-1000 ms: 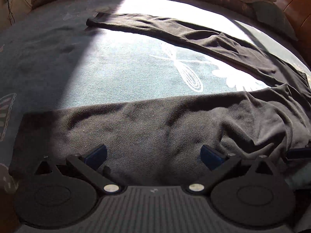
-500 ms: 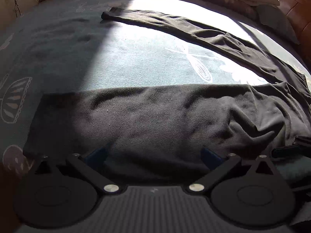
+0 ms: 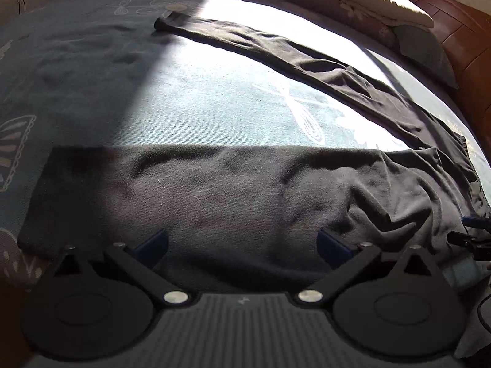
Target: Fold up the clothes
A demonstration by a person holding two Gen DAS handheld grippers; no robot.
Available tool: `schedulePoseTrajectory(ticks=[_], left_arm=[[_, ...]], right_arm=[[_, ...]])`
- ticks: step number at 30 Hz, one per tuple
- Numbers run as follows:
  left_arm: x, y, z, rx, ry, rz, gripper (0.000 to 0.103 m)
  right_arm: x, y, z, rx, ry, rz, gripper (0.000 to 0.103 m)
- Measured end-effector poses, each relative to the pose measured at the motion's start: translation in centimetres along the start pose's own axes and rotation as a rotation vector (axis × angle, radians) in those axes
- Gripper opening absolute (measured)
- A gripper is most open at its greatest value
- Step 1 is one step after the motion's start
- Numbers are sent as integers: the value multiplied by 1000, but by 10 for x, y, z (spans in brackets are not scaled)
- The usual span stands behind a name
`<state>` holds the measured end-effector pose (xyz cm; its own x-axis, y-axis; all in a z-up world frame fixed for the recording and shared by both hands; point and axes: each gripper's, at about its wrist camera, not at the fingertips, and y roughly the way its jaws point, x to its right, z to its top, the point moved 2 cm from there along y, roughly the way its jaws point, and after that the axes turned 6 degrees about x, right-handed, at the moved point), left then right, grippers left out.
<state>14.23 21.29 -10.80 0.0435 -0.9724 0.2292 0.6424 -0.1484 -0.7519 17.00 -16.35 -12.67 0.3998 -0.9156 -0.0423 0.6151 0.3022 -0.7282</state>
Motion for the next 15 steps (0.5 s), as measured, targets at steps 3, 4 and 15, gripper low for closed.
schedulePoseTrajectory(ticks=[3, 4, 15], left_arm=[[19, 7, 11, 13, 42, -57, 102], [26, 10, 14, 14, 54, -72, 102], [55, 47, 11, -18, 119, -89, 102]], right_arm=[[-7, 5, -5, -16, -52, -42, 103], [-9, 5, -5, -17, -46, -52, 103], [-9, 5, -3, -20, -3, -76, 103]])
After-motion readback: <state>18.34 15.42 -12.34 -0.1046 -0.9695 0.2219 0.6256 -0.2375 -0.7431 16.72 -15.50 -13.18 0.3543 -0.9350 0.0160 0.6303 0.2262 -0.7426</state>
